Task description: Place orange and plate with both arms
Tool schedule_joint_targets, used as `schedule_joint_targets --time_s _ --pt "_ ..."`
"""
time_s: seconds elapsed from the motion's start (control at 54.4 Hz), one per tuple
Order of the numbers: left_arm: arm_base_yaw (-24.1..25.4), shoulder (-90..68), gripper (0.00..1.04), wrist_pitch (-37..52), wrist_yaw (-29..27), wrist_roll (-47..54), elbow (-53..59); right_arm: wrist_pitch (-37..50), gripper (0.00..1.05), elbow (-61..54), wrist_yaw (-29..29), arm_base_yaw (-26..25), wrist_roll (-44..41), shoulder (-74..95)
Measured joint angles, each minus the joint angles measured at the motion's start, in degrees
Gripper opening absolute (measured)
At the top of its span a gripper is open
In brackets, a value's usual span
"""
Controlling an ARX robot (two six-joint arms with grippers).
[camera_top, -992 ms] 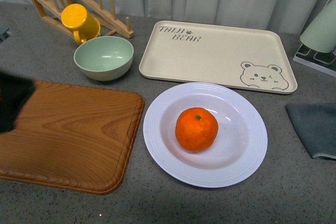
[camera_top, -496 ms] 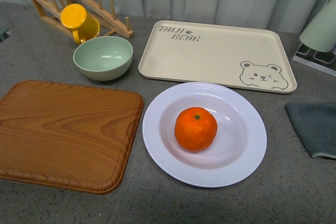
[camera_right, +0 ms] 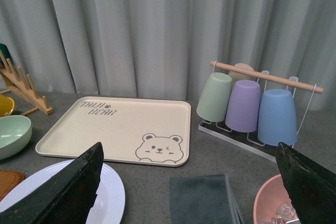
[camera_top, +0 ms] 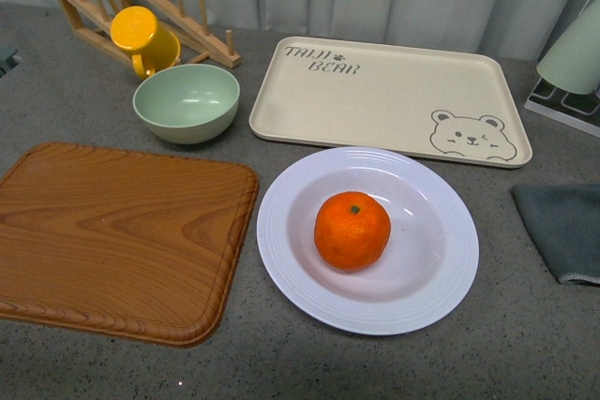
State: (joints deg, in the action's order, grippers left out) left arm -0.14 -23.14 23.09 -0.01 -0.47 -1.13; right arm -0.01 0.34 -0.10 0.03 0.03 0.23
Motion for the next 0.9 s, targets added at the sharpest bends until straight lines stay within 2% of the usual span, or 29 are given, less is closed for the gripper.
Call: schedule_joint_targets --time_s 0.68,0.772,0.9 --pt "0.00 13.46 0.04 -13.22 0.00 0.02 0.00 0.00 0.96 0.00 0.02 0.00 0.00 0.00" --pt "0.00 20.15 0.04 -21.81 0.02 0.04 0.00 0.00 0.96 0.00 0.02 0.02 0.00 0.00" --pt "0.00 22.80 0.04 -22.97 0.02 0.04 0.00 0.00 0.96 0.00 0.02 0.00 0.00 0.00"
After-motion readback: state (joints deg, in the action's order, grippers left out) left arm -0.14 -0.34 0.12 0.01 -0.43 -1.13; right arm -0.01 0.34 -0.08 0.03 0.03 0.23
